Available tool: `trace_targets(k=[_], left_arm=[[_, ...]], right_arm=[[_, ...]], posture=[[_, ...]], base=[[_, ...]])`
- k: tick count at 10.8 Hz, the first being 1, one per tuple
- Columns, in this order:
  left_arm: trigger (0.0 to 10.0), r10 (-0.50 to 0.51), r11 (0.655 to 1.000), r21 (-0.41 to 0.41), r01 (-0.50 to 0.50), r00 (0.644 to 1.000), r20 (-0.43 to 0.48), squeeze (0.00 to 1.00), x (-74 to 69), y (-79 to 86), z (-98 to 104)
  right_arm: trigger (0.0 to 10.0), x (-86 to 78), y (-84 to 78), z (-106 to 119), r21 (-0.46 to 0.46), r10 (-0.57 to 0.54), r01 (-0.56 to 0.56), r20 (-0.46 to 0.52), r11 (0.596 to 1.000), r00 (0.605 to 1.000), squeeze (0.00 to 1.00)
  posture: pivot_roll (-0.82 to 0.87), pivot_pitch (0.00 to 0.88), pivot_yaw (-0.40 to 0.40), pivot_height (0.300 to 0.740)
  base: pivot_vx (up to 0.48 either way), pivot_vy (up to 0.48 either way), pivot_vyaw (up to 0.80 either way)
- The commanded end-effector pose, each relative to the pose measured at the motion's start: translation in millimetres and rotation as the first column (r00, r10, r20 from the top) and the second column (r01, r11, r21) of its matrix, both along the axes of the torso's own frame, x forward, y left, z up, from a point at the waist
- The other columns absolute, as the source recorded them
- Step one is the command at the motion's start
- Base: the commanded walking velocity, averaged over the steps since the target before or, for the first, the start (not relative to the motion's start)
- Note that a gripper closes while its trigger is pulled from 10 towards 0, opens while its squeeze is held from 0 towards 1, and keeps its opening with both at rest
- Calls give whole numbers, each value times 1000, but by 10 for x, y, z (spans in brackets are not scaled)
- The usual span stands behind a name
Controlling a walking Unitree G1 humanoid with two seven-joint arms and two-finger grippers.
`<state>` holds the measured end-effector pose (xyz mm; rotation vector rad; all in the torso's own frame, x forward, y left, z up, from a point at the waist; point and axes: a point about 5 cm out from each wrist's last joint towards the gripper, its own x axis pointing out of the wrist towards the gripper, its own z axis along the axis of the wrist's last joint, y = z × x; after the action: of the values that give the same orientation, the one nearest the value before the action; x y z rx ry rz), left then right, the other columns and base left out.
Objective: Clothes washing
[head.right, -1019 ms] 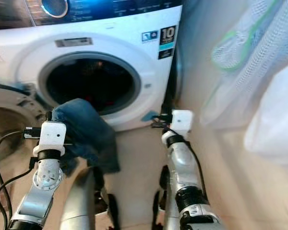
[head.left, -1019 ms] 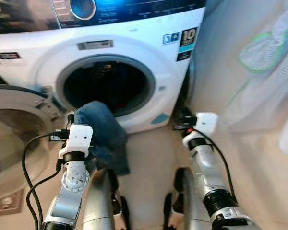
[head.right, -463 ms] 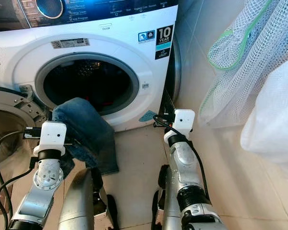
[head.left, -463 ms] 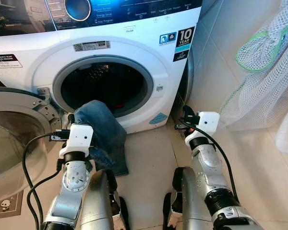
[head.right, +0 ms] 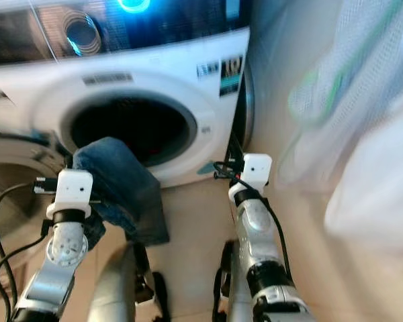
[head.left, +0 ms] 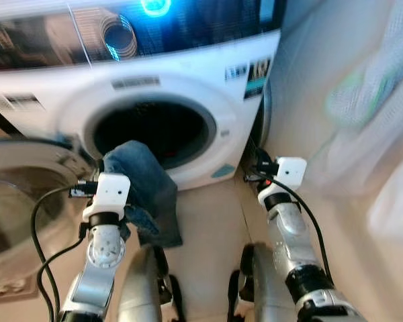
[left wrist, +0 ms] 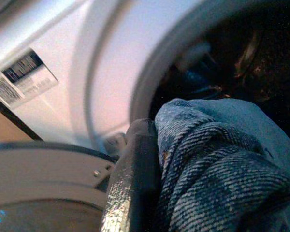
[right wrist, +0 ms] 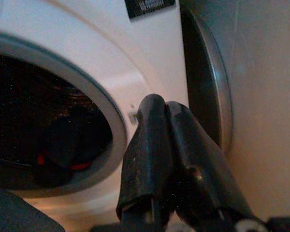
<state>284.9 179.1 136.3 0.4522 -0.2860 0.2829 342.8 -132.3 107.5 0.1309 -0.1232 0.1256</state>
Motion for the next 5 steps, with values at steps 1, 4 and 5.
trace_targets(k=[1, 4, 5], left_arm=[[10000, -1, 999, 32, -1, 999, 54, 0, -4, 22, 111], [10000, -7, 999, 38, 5, 998, 57, 0, 5, 16, 116], [10000, -9, 999, 40, 7, 998, 58, 0, 7, 13, 121]], right_arm=[[10000, -25, 8, -30, 5, 2, -2, -5, 1000, 1000, 0], [10000, -11, 9, -30, 21, -7, 7, -11, 1000, 1000, 0], [10000, -10, 13, -22, 22, -2, 3, -6, 1000, 1000, 0]], posture=[[72, 261, 32, 697], [76, 257, 35, 715], [76, 256, 35, 715]], base=[[0, 0, 0], [0, 0, 0], [0, 0, 0]])
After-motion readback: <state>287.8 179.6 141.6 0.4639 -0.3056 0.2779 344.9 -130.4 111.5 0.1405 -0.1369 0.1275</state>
